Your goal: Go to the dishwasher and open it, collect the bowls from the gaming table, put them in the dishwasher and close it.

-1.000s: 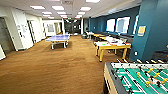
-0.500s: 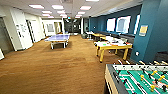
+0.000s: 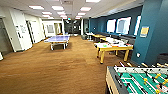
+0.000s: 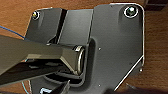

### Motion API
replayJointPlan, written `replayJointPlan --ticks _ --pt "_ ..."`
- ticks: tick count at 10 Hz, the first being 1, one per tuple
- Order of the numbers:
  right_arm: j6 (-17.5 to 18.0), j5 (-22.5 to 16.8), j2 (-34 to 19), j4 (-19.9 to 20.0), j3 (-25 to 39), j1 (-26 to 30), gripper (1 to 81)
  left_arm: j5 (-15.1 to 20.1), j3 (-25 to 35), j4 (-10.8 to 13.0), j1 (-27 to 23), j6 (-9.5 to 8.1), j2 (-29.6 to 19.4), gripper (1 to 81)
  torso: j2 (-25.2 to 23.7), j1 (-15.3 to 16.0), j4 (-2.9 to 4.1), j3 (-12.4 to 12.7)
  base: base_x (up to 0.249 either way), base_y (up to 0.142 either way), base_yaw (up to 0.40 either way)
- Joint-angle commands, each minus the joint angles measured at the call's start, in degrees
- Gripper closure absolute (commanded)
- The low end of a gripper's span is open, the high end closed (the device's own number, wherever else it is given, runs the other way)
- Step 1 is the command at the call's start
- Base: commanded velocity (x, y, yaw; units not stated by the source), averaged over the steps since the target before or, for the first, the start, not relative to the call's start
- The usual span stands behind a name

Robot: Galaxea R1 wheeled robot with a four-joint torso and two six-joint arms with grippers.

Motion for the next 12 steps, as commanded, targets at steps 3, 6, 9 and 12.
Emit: replayJointPlan --ticks 3,6,9,12 --pt "-0.2 -3.2 0.1 -0.1 0.1 2.4 1.0 3.3 -0.2 -0.4 -2.8 0.11 -0.3 1.0 0.0 0.1 0.0 0.0 0.134 0.0 0.0" --pt "-0.2 -3.2 0.1 -0.1 0.2 2.4 1.0 3.3 -0.2 -0.4 -2.8 0.11 -0.4 1.0 0.0 0.1 0.0 0.0 0.134 0.0 0.0" --pt "-0.2 -3.2 0.1 -0.1 0.0 2.4 1.0 3.3 -0.2 -0.4 -2.8 0.11 -0.4 1.0 0.0 0.1 0.0 0.0 0.134 0.063 0.0" --pt "-0.1 -3.2 0.1 -0.1 0.1 2.3 1.0 3.3 -0.2 -0.4 -2.8 0.11 -0.4 1.0 0.0 0.1 0.0 0.0 0.133 0.064 0.0"
